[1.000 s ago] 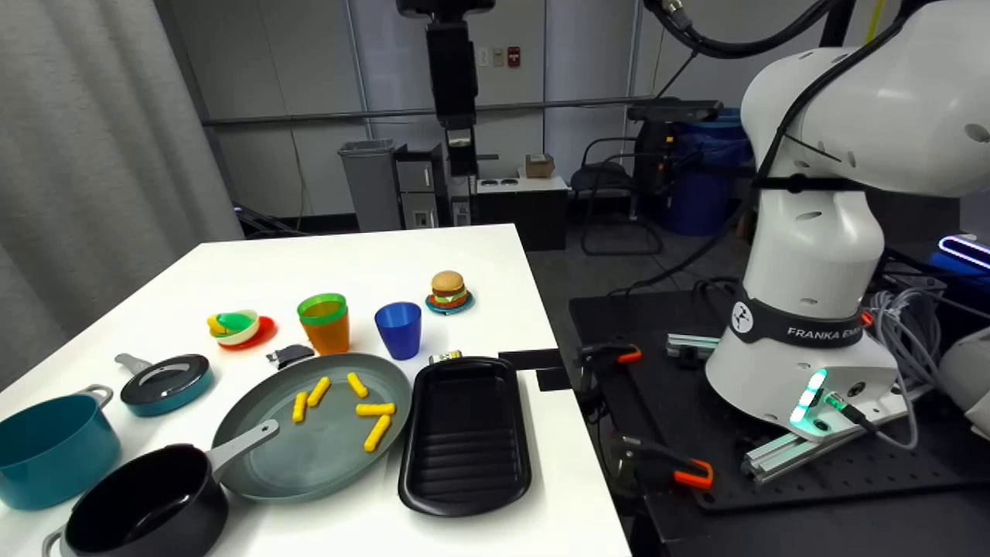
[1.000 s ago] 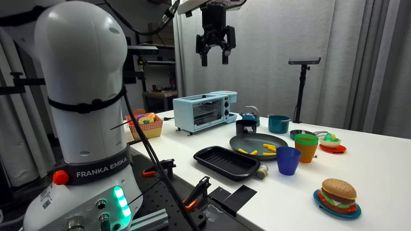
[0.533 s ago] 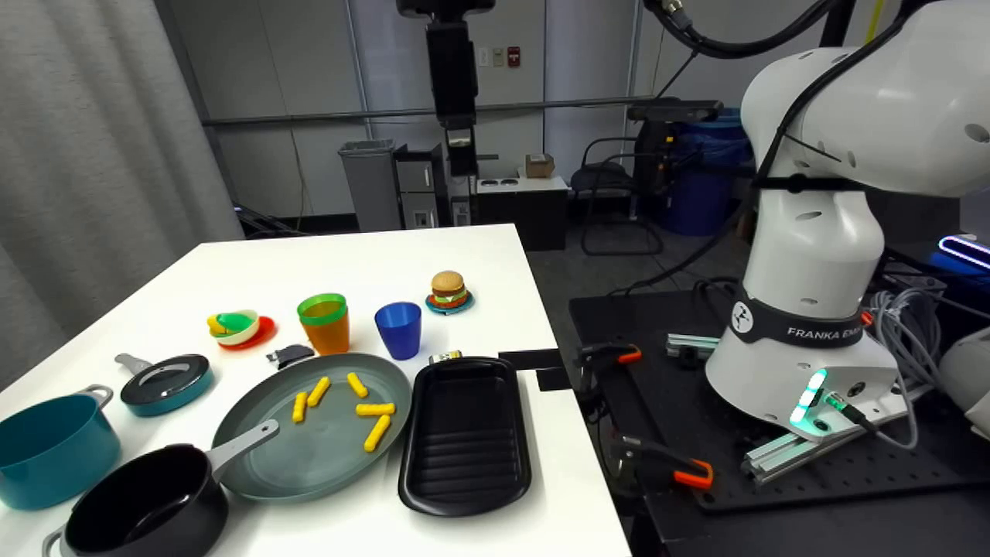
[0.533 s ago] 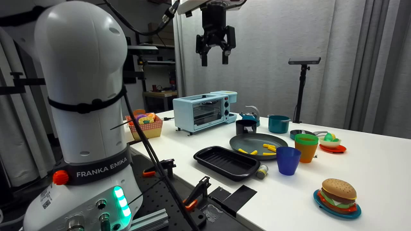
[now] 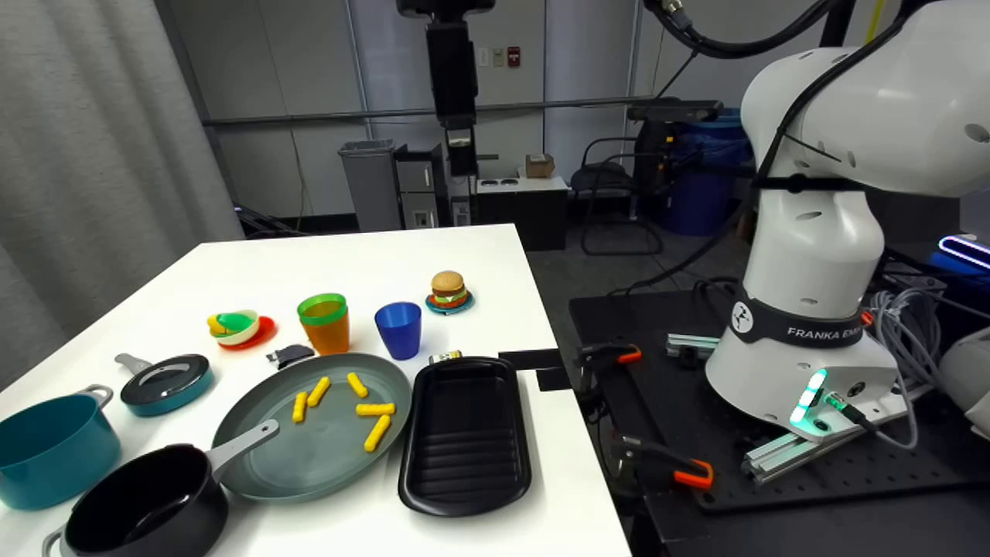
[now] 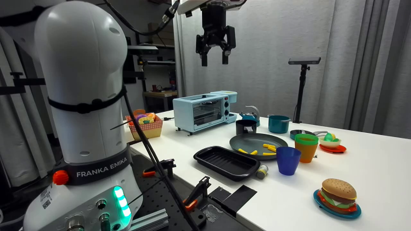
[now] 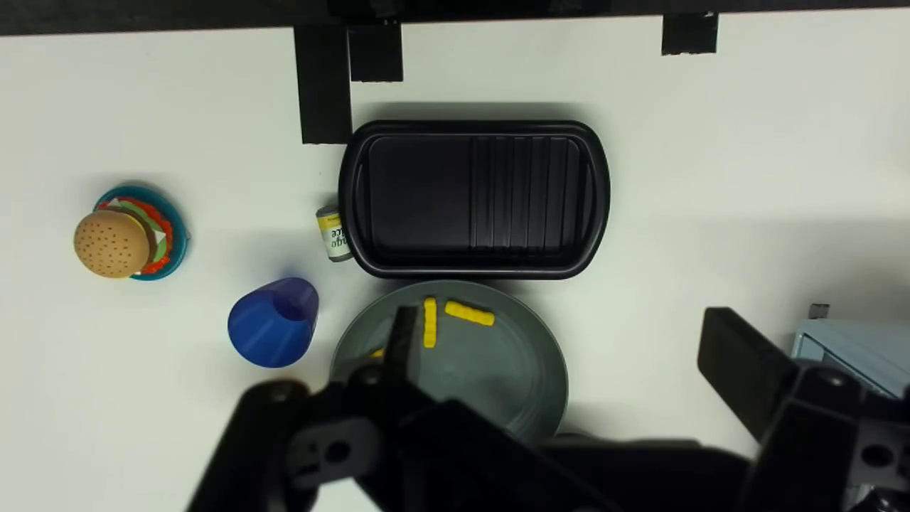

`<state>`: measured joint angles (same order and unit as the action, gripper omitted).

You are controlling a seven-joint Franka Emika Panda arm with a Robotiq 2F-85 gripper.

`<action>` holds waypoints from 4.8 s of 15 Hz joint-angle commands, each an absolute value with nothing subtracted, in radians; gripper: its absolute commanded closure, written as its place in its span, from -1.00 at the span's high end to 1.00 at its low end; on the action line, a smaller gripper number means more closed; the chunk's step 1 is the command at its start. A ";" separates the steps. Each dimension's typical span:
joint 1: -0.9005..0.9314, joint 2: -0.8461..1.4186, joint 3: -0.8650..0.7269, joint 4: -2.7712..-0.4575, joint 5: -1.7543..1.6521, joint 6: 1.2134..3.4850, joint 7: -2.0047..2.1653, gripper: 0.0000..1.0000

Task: Open the 3 in 1 machine's oven door

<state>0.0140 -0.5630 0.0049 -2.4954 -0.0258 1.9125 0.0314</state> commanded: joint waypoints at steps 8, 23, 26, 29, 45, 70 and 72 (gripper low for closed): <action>0.010 -0.563 0.009 -2.494 -0.023 1.910 0.030 1.00; 0.015 -0.460 0.000 -2.419 -0.024 1.940 -0.009 1.00; 0.018 -0.425 -0.001 -2.400 -0.019 1.967 -0.023 1.00; 0.020 -0.386 0.000 -2.380 -0.017 1.997 -0.037 1.00; 0.058 -0.108 0.080 -2.162 -0.023 2.084 0.011 1.00; 0.137 0.304 0.095 -1.760 -0.028 2.076 0.213 1.00; 0.137 0.318 0.092 -1.747 -0.025 2.078 0.216 1.00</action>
